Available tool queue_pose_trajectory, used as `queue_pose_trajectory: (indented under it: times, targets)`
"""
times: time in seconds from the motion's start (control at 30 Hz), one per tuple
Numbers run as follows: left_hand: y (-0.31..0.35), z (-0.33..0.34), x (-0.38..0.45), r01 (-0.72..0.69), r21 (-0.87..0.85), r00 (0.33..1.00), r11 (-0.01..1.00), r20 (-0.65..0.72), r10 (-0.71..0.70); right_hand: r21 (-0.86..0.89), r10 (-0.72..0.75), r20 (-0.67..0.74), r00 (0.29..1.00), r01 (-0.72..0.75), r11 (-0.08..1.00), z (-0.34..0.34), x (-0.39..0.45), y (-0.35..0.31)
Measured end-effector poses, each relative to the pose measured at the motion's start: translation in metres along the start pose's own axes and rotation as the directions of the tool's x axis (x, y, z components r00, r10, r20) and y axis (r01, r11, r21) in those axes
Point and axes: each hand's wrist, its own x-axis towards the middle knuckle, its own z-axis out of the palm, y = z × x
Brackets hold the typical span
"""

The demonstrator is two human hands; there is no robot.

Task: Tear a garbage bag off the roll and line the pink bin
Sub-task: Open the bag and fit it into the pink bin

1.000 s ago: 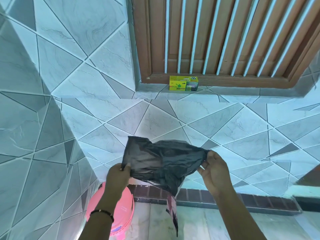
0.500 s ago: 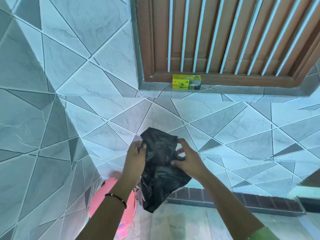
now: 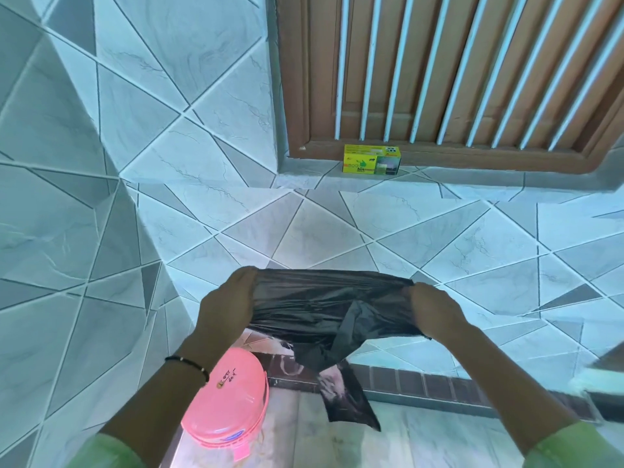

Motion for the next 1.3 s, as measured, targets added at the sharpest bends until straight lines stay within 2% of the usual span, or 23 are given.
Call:
queue_pose_trajectory:
  times: [0.07,0.2,0.37,0.47,0.57,0.6,0.63,0.7,0.77,0.8,0.83,0.87,0.9,0.93,0.97,1.0,1.03,1.07,1.13,1.17,1.23,1.27,1.3]
  targets:
    - [0.005,0.006,0.000,-0.022,0.016,0.999,1.000,0.037,0.022,0.060,0.050,-0.041,0.998,-0.048,0.997,0.002,0.003,0.000]
    - [0.002,0.018,0.003,-0.034,0.215,0.999,0.976,0.027,0.029,0.217,0.143,-0.124,0.982,-0.114,0.969,-0.009,0.002,0.000]
    - [-0.032,0.016,0.006,0.037,0.280,0.998,0.959,-0.051,-0.024,0.142,0.207,-0.189,0.960,-0.182,0.973,-0.016,-0.003,0.026]
    - [-0.049,0.014,0.013,0.289,0.121,0.954,0.950,0.041,-0.296,0.071,0.236,-0.166,0.957,-0.227,0.971,-0.013,-0.005,0.036]
    - [-0.048,0.004,0.022,0.457,-0.142,0.887,0.878,0.145,-0.439,0.027,0.275,-0.137,0.952,-0.274,0.961,-0.009,-0.005,0.041]
    - [-0.049,0.002,0.025,0.526,-0.282,0.850,0.802,0.209,-0.483,0.019,0.285,-0.135,0.949,-0.285,0.958,-0.007,-0.005,0.043]
    - [-0.046,0.000,0.027,0.614,-0.459,0.788,0.642,0.308,-0.533,0.013,0.288,-0.134,0.948,-0.289,0.957,-0.006,-0.005,0.046]
    - [-0.040,-0.003,0.029,0.688,-0.700,0.665,0.190,0.505,-0.549,0.015,0.292,-0.121,0.949,-0.292,0.956,-0.001,-0.004,0.049]
    - [-0.030,-0.004,0.034,0.625,-0.757,0.597,-0.190,0.621,-0.508,0.035,0.300,-0.102,0.948,-0.298,0.954,0.003,-0.001,0.047]
    - [-0.024,-0.005,0.037,0.579,-0.752,0.583,-0.316,0.653,-0.484,0.054,0.303,-0.092,0.948,-0.299,0.953,0.005,0.001,0.045]
    - [-0.022,-0.003,0.040,0.552,-0.747,0.582,-0.371,0.663,-0.471,0.075,0.307,-0.083,0.948,-0.301,0.951,0.005,0.002,0.043]
    - [-0.019,-0.001,0.040,0.550,-0.756,0.597,-0.354,0.653,-0.467,0.102,0.316,-0.074,0.946,-0.308,0.946,0.005,0.004,0.042]
    - [-0.019,0.002,0.039,0.580,-0.784,0.619,-0.221,0.600,-0.507,0.133,0.331,-0.067,0.941,-0.321,0.938,0.003,0.005,0.043]
    - [-0.022,0.006,0.037,0.597,-0.802,0.663,0.011,0.485,-0.570,0.164,0.353,-0.056,0.934,-0.340,0.926,0.002,0.006,0.045]
    - [-0.025,0.008,0.032,0.579,-0.732,0.746,0.360,0.297,-0.595,0.191,0.373,-0.044,0.927,-0.359,0.914,0.000,0.008,0.048]
    - [-0.030,0.009,0.026,0.502,-0.543,0.840,0.674,0.120,-0.529,0.213,0.390,-0.034,0.920,-0.374,0.903,-0.001,0.008,0.051]
    - [-0.032,0.010,0.020,0.365,-0.347,0.923,0.864,0.010,-0.385,0.234,0.408,-0.032,0.912,-0.390,0.891,-0.002,0.009,0.054]
    - [-0.034,0.012,0.014,0.208,-0.224,0.975,0.952,-0.026,-0.219,0.255,0.431,-0.038,0.901,-0.409,0.876,-0.003,0.009,0.058]
    - [-0.030,0.011,0.000,-0.128,-0.080,0.991,0.989,0.040,0.131,0.295,0.464,-0.053,0.884,-0.430,0.853,-0.005,0.009,0.064]
    - [-0.028,0.011,-0.006,-0.323,0.014,0.943,0.946,0.092,0.320,0.308,0.475,-0.056,0.878,-0.437,0.845,-0.005,0.009,0.067]
    - [-0.023,0.008,-0.016,-0.621,0.117,0.776,0.775,0.226,0.588,0.320,0.497,-0.061,0.865,-0.455,0.831,-0.004,0.009,0.074]
    - [-0.022,0.009,-0.019,-0.706,0.144,0.703,0.694,0.268,0.659,0.314,0.507,-0.068,0.859,-0.464,0.828,-0.003,0.009,0.077]
    - [-0.019,0.009,-0.022,-0.735,0.148,0.671,0.662,0.304,0.677,0.310,0.515,-0.074,0.854,-0.471,0.826,-0.002,0.010,0.080]
